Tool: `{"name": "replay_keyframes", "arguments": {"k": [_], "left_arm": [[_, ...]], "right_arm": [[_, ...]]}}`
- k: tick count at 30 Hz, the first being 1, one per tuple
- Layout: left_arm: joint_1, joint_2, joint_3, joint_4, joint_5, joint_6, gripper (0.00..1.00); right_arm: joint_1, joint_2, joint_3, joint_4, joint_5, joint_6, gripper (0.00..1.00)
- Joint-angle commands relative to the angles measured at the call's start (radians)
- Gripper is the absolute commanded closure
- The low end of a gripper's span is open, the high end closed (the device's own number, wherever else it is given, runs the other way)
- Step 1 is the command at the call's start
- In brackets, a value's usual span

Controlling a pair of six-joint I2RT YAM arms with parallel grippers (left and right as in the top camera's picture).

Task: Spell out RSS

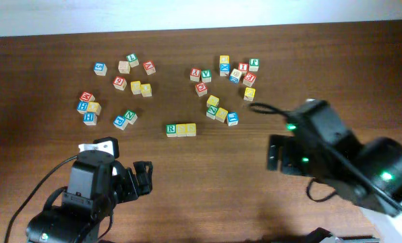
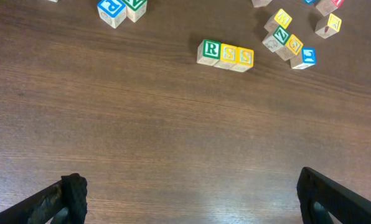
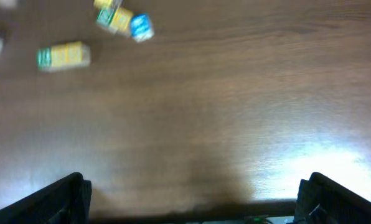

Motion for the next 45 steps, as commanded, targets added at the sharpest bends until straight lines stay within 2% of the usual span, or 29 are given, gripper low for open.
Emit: {"name": "replay_keyframes", "arguments": {"k": [1,13,25,28,32,37,42,45], "left_arm": [[-0.003,-0.002,-0.008,0.000,-0.014,-0.013,0.01],[-0.003,-0.002,-0.008,0.000,-0.015,-0.013,0.01],[-0.003,-0.002,-0.008,0.000,-0.014,-0.013,0.01],[-0.003,-0.002,-0.008,0.000,-0.014,-0.013,0.01],[-0.003,-0.002,-0.008,0.000,-0.014,-0.013,0.01],[-0.003,-0.002,-0.008,0.000,-0.014,-0.013,0.01],[-0.003,-0.002,-0.008,0.000,-0.014,-0.013,0.01],[-0.003,-0.002,-0.008,0.000,-0.014,-0.013,0.01]], "right_arm": [[-0.103,-0.114,-0.001,0.000,0.016,0.011,0.02],[-0.339,-0.428,-0.001,0.000,0.016,0.011,0.02],[-0.474,-0.554,-0.019,-0.003,0.046,-0.041,0.01],[-0.489,-0.606,-0.082,0.056,0.046,-0.041,0.02],[-0.495,-0.718,-0.287,0.246,0.045,-0.041,0.02],[-0.495,-0.794,-0.423,0.249,0.043,-0.041,0.02],[-0.495,-0.848,-0.492,0.335,0.067,-0.043,0.02],[-0.494,-0.891,-0.595,0.462,0.045,-0.162,0.02]]}}
